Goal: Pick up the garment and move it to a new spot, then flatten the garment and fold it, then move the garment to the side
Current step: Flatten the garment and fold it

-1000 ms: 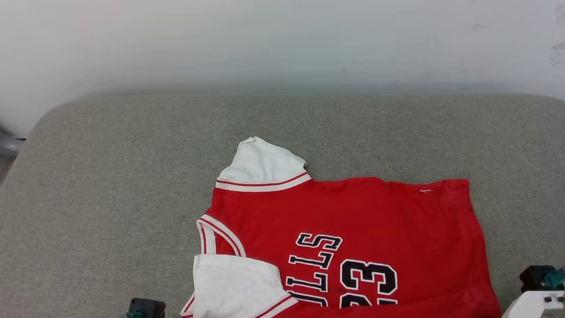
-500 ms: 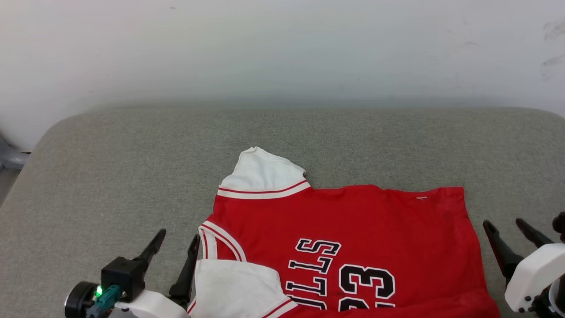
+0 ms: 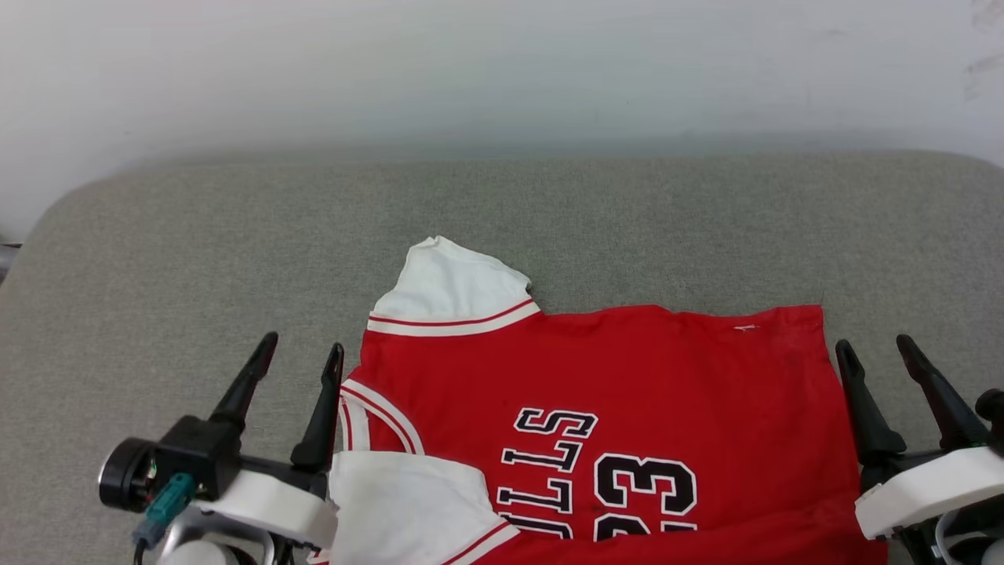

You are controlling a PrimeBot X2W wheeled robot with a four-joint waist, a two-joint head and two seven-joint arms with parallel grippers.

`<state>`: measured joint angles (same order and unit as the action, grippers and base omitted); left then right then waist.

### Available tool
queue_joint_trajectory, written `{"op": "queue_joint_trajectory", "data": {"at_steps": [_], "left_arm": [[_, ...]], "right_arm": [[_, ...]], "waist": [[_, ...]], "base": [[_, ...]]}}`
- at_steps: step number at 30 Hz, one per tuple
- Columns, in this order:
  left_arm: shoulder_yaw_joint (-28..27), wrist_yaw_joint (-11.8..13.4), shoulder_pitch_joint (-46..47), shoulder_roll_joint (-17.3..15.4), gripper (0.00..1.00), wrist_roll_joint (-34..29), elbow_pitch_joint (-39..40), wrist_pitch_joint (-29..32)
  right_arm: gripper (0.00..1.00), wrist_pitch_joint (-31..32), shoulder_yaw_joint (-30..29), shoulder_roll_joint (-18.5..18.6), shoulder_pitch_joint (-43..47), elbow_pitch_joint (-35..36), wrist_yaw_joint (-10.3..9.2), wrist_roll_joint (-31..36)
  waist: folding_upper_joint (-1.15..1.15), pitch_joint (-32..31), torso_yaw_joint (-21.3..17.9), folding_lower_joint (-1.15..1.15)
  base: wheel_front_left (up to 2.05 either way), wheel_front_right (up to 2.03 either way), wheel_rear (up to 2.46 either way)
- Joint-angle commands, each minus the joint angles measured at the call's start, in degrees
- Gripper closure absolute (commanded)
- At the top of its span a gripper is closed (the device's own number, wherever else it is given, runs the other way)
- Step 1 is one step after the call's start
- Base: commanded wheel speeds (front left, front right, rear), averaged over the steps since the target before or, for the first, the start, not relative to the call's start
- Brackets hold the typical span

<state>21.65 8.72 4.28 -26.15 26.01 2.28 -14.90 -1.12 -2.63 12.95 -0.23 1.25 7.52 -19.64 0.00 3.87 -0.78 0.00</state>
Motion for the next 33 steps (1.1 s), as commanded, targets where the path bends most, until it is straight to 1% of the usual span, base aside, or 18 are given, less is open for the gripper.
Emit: {"op": "queue_joint_trajectory", "data": {"at_steps": [1,3,6,8,11,14,16,19,21,24,27,33], "left_arm": [[-0.14,-0.65,1.77,-0.25,0.00,-0.53,-0.48,-0.39],[-0.05,-2.18,4.65,-1.29,0.00,-0.72,-2.23,0.50],[1.06,-5.36,11.21,-3.42,0.00,-1.46,-4.62,4.28],[1.69,-7.98,16.23,-5.01,0.00,-1.77,-6.25,7.83],[3.30,-12.20,24.32,-7.34,0.00,-1.87,-8.81,14.79],[5.47,-14.83,32.45,-8.59,0.00,-0.84,-11.25,21.78],[7.25,-15.66,37.53,-9.12,0.00,0.70,-13.29,26.85],[11.05,-16.08,44.00,-10.24,0.00,3.47,-15.83,34.57],[15.38,-16.14,47.66,-11.12,0.00,6.49,-16.08,38.96],[21.48,-16.16,52.59,-13.66,0.00,10.76,-16.61,43.91],[25.64,-16.17,56.11,-15.18,0.00,13.98,-18.30,46.34],[29.66,-16.18,60.91,-16.48,0.00,17.02,-24.18,47.60]], "right_arm": [[0.00,-0.64,0.01,-0.21,-1.52,0.31,-0.07,0.29],[0.00,-1.06,0.21,-0.98,-1.89,0.98,-0.06,0.85],[0.00,-1.38,0.21,-1.51,-3.22,2.19,-0.07,1.64],[0.00,-1.34,-0.09,-1.82,-4.08,3.11,-0.07,2.03],[0.00,-1.03,-0.30,-2.13,-5.31,4.51,-0.06,2.55],[0.00,-1.04,-0.60,-2.50,-6.46,5.53,-0.07,2.94],[0.00,-1.24,-0.51,-2.88,-7.13,5.98,-0.07,3.11],[0.00,-1.48,-0.09,-3.36,-8.11,6.52,-0.07,3.30],[0.00,-1.61,0.07,-3.76,-8.56,6.70,-0.07,3.52],[0.00,-1.77,0.52,-4.27,-9.30,6.65,-0.07,3.42],[0.00,-2.06,0.95,-4.67,-9.81,6.27,-0.06,3.39],[0.00,-2.91,1.74,-5.03,-10.82,5.75,-0.07,3.50]], "waist": [[0.00,1.79,-0.98,0.00],[0.00,3.70,-1.75,0.00],[0.00,6.80,-2.98,0.00],[0.00,9.04,-3.81,0.00],[0.00,12.43,-5.01,0.00],[0.00,15.20,-6.01,0.00],[0.00,16.93,-6.64,0.00],[0.00,19.15,-7.57,0.00],[0.00,20.43,-8.15,0.00],[0.00,22.15,-8.92,0.00],[0.00,23.51,-9.69,0.00],[0.00,25.63,-10.87,0.00]], "base": [[0.00,0.00,0.00],[0.00,0.00,0.00],[0.00,0.00,0.00],[0.00,0.00,0.00],[0.00,0.00,0.00],[0.00,0.00,0.00],[0.00,0.00,0.00],[0.00,0.00,0.00],[0.00,0.00,0.00],[0.00,0.00,0.00],[0.00,0.00,0.00],[0.00,0.00,0.00]]}}
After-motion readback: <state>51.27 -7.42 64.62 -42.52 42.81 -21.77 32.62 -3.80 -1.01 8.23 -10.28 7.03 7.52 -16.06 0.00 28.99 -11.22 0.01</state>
